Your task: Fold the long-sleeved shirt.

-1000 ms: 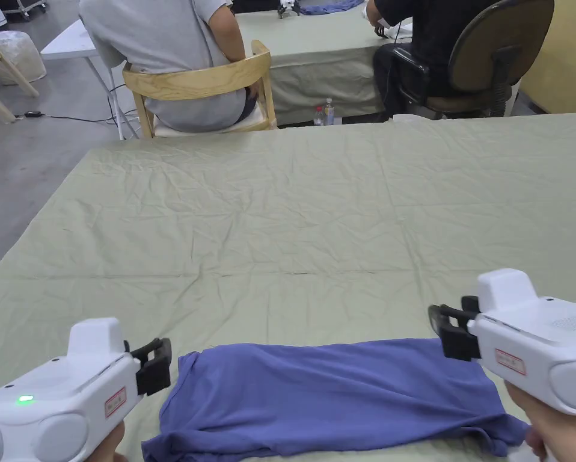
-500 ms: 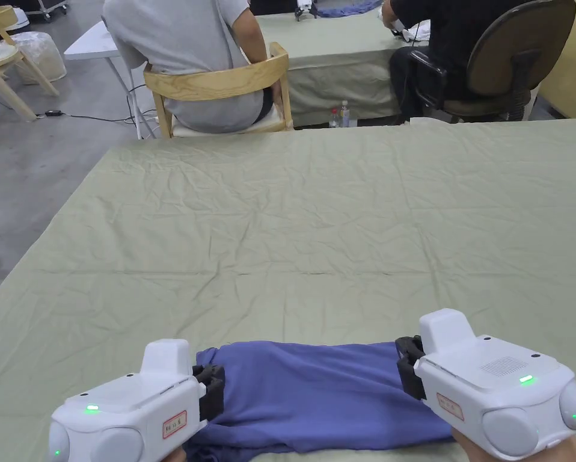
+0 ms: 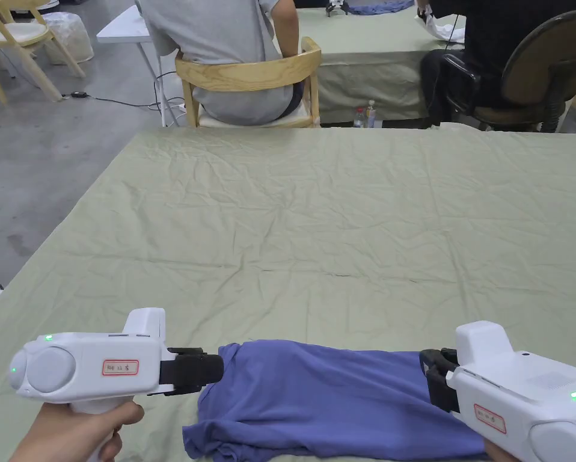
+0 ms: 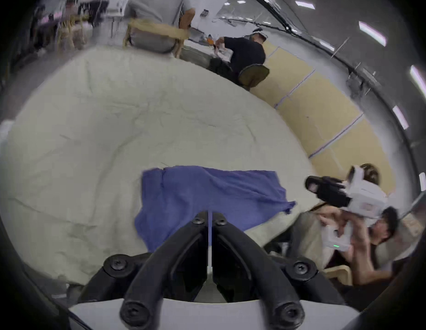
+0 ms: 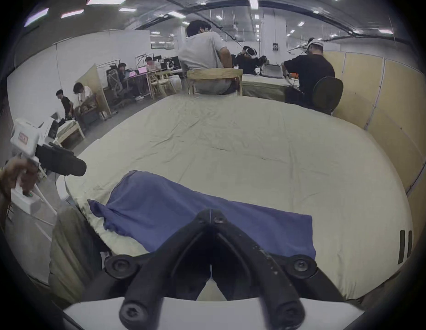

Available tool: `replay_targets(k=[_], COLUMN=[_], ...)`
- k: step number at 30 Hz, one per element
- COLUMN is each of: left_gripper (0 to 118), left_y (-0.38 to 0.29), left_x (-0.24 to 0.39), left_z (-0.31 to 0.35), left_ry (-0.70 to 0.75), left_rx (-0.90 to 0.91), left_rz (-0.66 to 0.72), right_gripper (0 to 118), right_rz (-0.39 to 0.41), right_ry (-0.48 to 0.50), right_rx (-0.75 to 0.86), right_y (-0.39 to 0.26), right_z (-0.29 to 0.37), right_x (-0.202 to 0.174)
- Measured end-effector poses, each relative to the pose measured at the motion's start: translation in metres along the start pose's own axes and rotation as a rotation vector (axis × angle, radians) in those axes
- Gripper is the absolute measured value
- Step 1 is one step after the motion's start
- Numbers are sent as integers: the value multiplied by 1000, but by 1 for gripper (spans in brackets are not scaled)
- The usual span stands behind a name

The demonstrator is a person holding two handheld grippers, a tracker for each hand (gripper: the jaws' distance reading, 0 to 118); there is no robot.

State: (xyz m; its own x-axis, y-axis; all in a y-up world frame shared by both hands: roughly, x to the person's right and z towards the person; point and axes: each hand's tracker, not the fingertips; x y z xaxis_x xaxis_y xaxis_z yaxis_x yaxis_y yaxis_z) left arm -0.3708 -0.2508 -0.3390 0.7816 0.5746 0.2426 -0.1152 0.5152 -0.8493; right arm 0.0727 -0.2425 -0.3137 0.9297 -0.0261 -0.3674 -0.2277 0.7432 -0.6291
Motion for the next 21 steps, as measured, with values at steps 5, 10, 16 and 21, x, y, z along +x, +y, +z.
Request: replay_targets(k=[5,10,16,21], left_gripper=[6,71,102,108], left_y=[-5,-6,-10,-20], left_x=[-38,-81,-137,-147], left_z=[-13,-35,-78,-112], left_ry=[4,6,-35,-76], left_rx=[-91,-91,-113,-137], left_rz=[9,148,274,275], right_gripper=[1,1,2,1], right_rz=[15,39,44,67], right_ry=[20,31,30,13], right_rx=[-43,-76,-109,-134], right_y=[3,6,5,3], right_z=[-15,-29,-38,-39], right_x=[-13,-22,-23,-20])
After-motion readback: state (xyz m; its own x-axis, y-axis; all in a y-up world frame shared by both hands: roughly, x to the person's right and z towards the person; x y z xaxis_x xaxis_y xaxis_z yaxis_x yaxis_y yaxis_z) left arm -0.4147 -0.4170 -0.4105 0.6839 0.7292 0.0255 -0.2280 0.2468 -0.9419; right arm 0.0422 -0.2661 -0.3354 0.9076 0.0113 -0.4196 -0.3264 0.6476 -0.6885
